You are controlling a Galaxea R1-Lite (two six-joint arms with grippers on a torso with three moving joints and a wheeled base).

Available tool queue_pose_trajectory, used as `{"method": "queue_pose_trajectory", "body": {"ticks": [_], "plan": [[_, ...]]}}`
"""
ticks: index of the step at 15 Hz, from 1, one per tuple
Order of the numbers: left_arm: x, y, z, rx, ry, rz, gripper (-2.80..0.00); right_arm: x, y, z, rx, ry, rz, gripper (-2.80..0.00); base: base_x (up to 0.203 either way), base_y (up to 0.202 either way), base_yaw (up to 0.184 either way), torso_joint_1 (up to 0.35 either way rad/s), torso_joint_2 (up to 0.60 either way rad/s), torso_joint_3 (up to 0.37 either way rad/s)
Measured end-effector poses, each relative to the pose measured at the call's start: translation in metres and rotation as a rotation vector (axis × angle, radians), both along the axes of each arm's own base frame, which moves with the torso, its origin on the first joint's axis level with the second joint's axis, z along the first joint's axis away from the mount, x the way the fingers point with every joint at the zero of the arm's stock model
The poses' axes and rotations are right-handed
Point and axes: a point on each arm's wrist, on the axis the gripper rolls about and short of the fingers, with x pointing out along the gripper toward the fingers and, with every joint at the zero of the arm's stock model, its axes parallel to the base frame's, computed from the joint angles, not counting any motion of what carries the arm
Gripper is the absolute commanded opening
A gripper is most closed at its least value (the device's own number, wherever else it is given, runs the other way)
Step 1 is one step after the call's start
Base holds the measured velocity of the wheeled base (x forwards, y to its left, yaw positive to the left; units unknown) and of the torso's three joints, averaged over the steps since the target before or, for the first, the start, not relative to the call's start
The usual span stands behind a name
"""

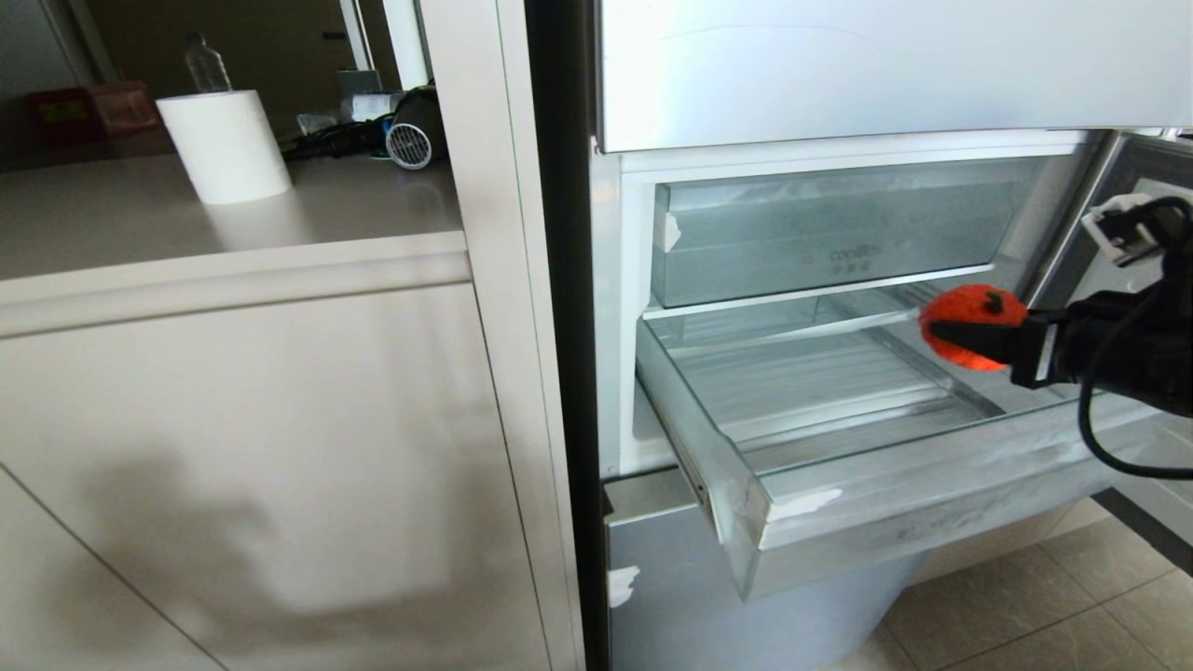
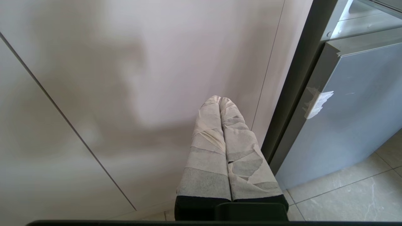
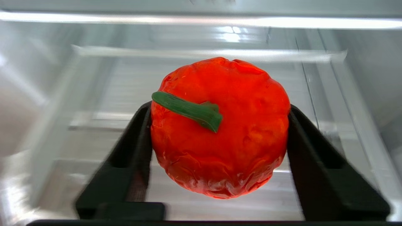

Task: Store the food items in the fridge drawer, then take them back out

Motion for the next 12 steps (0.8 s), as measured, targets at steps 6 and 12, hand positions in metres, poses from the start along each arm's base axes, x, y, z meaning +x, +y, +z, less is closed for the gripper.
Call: {"method": "queue_pose_trajectory", "body": {"ticks": [6,12], "plan": [[0.000,0.000,0.000,0.000,0.000,0.000,-2.80,0.040,0.010,-0.016,-0.057,0.047,-0.038,0.00,0.000,0.000,0.000,0.000,0.00,0.000],[0.000,0.000,0.000,0.000,0.000,0.000,-2.80,0.043,0.009,-0.020,-0.082,0.092,-0.110,0.00,0.000,0.000,0.000,0.000,0.00,0.000]]}}
